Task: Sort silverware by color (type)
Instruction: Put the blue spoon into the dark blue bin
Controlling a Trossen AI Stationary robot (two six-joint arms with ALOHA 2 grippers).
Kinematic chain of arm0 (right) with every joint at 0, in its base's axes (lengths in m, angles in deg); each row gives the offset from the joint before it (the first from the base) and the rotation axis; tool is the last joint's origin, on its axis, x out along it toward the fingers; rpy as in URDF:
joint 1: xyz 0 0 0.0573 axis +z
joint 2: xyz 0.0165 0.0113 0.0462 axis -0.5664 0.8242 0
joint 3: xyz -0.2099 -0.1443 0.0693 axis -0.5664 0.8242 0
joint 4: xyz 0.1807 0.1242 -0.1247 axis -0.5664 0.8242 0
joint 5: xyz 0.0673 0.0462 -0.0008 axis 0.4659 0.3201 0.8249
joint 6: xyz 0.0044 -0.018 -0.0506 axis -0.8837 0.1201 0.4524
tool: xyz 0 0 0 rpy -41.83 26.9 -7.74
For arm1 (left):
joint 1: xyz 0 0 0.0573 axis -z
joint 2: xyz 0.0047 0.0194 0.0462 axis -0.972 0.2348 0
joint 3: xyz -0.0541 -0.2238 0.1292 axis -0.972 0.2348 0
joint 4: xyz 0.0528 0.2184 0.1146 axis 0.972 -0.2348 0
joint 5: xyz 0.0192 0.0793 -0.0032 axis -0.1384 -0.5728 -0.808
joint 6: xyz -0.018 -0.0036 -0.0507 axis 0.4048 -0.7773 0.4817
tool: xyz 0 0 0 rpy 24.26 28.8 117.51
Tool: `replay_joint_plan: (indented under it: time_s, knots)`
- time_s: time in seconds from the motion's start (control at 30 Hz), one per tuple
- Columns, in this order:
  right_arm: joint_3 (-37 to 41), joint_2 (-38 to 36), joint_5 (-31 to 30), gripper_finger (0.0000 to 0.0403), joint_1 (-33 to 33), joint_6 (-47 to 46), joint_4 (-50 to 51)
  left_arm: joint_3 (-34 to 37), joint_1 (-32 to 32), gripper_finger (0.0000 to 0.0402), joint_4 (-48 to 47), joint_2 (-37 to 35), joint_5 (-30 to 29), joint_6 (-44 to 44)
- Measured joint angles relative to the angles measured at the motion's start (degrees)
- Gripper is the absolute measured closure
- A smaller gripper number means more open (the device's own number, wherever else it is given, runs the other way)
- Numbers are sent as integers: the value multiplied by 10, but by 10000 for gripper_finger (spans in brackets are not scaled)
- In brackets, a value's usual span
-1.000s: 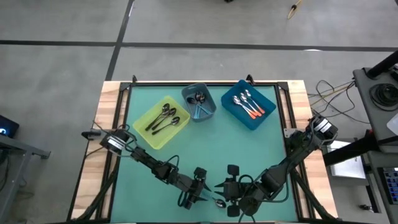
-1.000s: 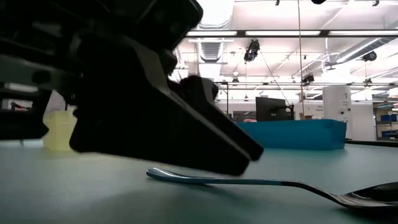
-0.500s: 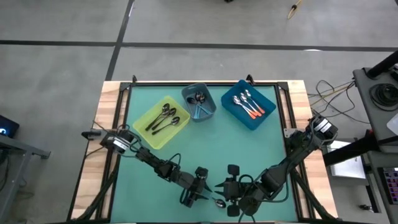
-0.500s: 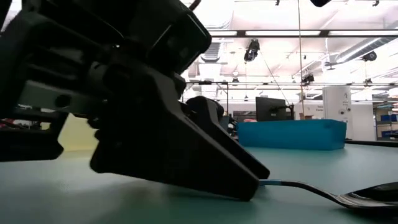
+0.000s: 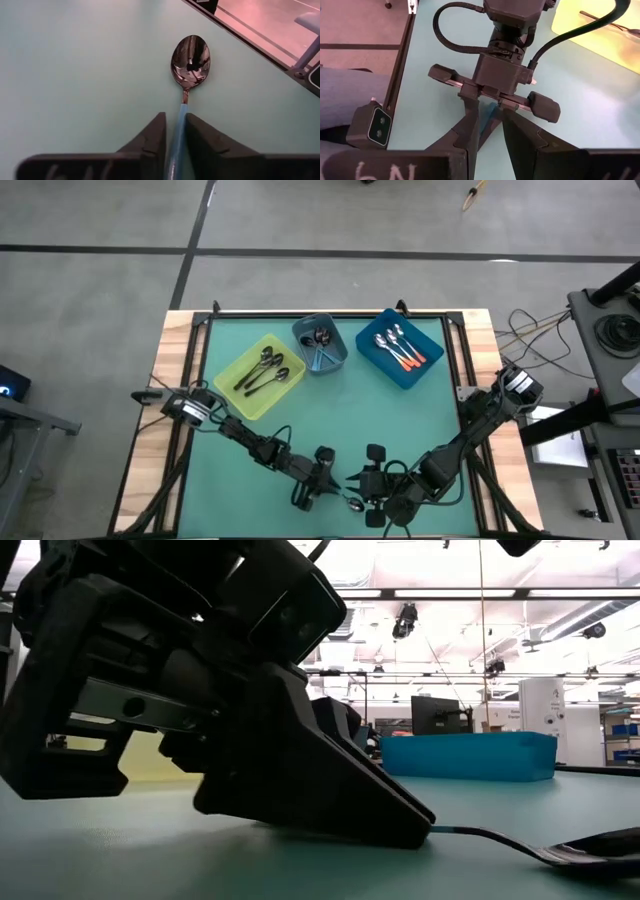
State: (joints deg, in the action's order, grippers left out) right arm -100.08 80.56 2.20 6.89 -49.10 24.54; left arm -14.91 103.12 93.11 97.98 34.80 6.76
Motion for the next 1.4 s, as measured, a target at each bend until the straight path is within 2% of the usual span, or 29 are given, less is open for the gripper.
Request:
replay_joint_plan:
  time_s: [0.13, 0.4, 0.67, 1.0, 1.1, 1.23, 1.4]
  knots:
    - [0, 0, 0, 323, 0, 0, 0, 0, 0, 392, -1, 0, 0, 2]
    - [0, 0, -5, 323, 4, -12, 0, 4, 5, 397, -1, -6, -21, 0]
    - [1, -10, -76, 323, 22, -72, 5, 12, 19, 399, -48, -42, -108, -18]
    - [-2, -32, -121, 323, 25, -94, 4, 16, 40, 400, -147, -127, -267, -55]
    - [-9, -36, -127, 323, 25, -100, 1, 18, 50, 400, -191, -158, -349, -59]
    - [-19, -42, -170, 323, 28, -121, -1, 19, 71, 400, -252, -196, -466, -57]
    - [-19, -44, -203, 323, 29, -183, 4, 19, 100, 400, -280, -232, -590, -54]
